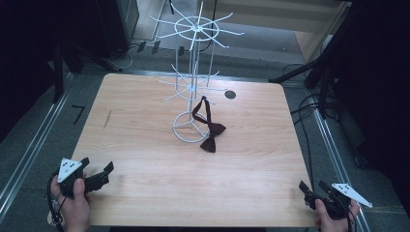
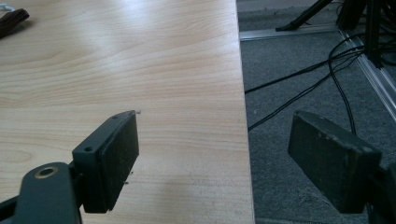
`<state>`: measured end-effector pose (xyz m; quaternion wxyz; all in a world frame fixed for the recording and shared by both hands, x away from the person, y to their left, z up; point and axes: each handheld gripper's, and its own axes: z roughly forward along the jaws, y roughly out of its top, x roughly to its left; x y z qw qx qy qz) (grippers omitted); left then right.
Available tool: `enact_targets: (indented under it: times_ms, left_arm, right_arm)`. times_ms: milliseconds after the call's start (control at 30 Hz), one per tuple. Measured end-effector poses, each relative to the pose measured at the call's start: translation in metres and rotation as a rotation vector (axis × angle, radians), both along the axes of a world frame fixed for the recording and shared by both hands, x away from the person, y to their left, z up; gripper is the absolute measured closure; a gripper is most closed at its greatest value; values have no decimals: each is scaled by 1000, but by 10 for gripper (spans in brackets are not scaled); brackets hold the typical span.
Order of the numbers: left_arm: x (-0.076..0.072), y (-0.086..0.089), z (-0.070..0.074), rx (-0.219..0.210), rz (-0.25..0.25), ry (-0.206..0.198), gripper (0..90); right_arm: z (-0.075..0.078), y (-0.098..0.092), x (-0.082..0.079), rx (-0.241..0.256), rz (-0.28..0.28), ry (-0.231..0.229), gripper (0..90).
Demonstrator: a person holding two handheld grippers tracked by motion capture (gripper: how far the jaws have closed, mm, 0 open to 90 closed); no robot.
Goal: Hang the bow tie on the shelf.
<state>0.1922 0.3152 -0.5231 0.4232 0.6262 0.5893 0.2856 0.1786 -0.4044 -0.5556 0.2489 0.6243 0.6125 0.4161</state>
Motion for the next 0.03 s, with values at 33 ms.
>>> enact_targets:
  times_ms: [33]
  left_arm:
    - [0, 0, 0, -3, 0, -2, 96]
  right_arm:
    - [0, 0, 1, -7, -2, -2, 165]
